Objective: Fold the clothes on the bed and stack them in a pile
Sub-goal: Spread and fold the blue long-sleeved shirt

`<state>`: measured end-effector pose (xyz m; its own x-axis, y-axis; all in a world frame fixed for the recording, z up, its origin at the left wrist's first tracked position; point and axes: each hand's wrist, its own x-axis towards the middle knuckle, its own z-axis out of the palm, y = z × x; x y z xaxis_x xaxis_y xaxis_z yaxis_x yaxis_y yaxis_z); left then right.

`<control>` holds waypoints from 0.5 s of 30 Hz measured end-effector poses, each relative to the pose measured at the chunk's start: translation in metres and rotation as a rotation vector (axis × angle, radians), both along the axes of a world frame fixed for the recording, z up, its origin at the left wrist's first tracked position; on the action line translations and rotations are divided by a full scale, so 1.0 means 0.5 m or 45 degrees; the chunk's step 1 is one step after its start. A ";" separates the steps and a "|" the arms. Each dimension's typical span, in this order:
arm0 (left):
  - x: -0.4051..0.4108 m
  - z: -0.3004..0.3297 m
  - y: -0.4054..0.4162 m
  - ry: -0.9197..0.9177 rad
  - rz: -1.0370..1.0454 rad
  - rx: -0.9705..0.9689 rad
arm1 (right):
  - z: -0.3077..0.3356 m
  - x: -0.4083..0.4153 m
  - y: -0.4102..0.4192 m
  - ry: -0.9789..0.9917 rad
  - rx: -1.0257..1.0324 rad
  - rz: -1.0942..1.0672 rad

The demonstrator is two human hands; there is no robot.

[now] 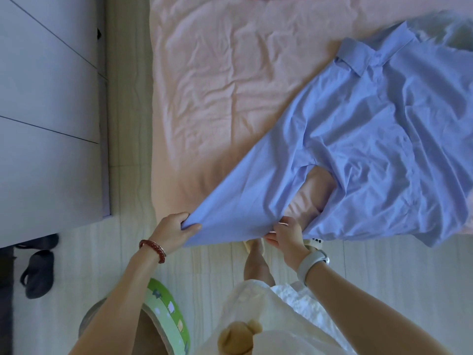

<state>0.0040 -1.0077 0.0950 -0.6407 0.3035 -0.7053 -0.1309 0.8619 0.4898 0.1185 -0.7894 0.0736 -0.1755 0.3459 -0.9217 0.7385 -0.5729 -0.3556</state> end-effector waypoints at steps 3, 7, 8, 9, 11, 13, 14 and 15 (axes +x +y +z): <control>-0.005 0.009 0.010 -0.038 0.094 -0.062 | 0.004 0.004 -0.007 0.010 0.308 0.304; -0.021 0.021 0.084 -0.237 0.491 0.030 | 0.045 -0.012 -0.034 0.420 0.381 0.641; -0.025 0.022 0.110 -0.345 0.635 0.097 | 0.056 -0.016 -0.041 0.480 0.339 0.687; -0.027 0.025 0.136 -0.461 0.783 0.173 | 0.067 -0.018 -0.044 0.531 0.288 0.702; -0.029 0.038 0.190 -0.671 1.031 0.302 | 0.083 -0.022 -0.040 0.600 0.219 0.662; -0.032 0.050 0.239 -0.734 1.088 0.363 | 0.096 -0.022 -0.023 0.616 0.197 0.561; -0.035 0.057 0.263 -0.747 1.078 0.405 | 0.101 -0.021 -0.011 0.599 0.169 0.481; -0.035 0.064 0.285 -0.784 1.076 0.465 | 0.107 -0.019 0.003 0.572 0.136 0.396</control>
